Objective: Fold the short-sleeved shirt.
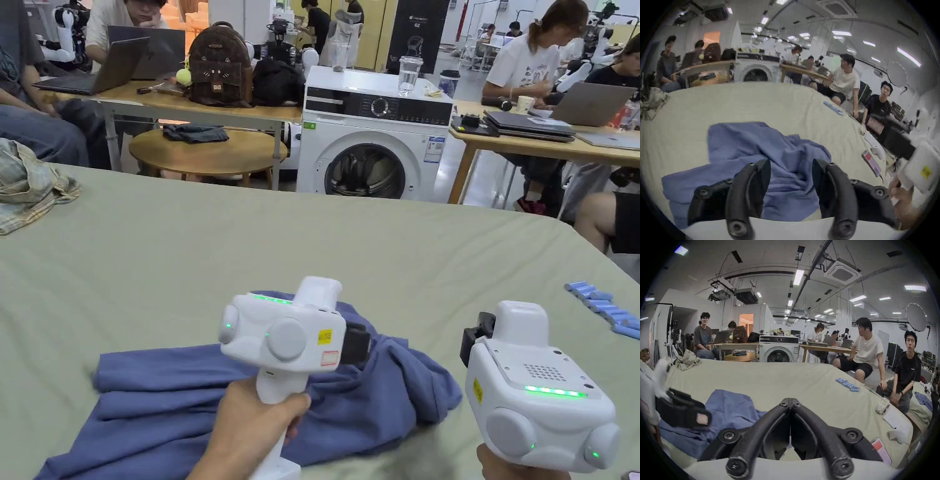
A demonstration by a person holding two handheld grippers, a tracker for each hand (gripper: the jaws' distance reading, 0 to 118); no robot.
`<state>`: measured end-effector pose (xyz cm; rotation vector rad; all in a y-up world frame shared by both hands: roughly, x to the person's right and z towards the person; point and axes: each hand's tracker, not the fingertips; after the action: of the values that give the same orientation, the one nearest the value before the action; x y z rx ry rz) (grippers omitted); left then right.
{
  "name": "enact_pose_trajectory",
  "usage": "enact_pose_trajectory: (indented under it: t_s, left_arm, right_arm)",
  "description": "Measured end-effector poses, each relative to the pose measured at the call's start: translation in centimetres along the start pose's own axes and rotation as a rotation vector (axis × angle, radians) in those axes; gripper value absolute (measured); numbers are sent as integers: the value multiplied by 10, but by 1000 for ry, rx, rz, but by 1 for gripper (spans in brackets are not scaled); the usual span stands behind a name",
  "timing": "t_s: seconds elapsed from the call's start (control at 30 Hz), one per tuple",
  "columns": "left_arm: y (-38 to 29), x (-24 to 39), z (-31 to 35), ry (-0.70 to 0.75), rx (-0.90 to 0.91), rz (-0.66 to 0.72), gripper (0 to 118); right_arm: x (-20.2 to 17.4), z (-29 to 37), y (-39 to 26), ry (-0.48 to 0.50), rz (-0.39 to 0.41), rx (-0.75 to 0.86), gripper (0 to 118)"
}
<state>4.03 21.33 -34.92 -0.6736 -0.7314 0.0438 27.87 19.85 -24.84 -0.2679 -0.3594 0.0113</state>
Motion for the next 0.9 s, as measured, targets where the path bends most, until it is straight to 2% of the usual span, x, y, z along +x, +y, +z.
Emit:
enact_pose_trajectory:
  t_s: [0.03, 0.1, 0.13, 0.27, 0.5, 0.6, 0.73, 0.77, 0.8, 0.83, 0.87, 0.9]
  left_arm:
    - [-2, -6, 13, 23, 46, 0, 44]
    - [-9, -17, 35, 82, 93, -11, 13]
    - [-12, -23, 44, 123, 105, -11, 2]
    - [-28, -53, 72, 198, 108, 2, 0]
    - [-30, -141, 107, 432, 55, 146, 0]
    - [-19, -191, 112, 441, -11, 273, 0]
    - [-9, -242, 95, 445, -140, 339, 0]
    - [-8, -244, 90, 459, -182, 353, 9]
    - [-8, -253, 82, 459, -227, 373, 28]
    - [-10, -260, 74, 445, -251, 391, 55]
    - [-12, -264, 65, 455, -285, 402, 64]
    - [-17, -263, 57, 472, -313, 400, 64]
  right_arm:
    - [-5, 0, 1, 13, 2, 3, 0]
    - [-14, 0, 2, 28, 7, 5, 0]
    - [-19, -1, 2, 40, 6, 7, 0]
    - [-37, -3, 0, 77, -12, 2, 0]
    - [-58, -11, -2, 118, -15, -17, 0]
    - [-64, -14, -2, 133, -9, -26, 0]
    - [-68, -18, -2, 142, 6, -35, 0]
    - [-68, -18, -2, 143, 6, -38, 0]
    - [-68, -18, -3, 144, 6, -40, 0]
    - [-68, -18, -3, 143, 5, -43, 0]
    - [-67, -19, -4, 142, 6, -45, 0]
    - [-67, -19, -5, 140, 8, -47, 0]
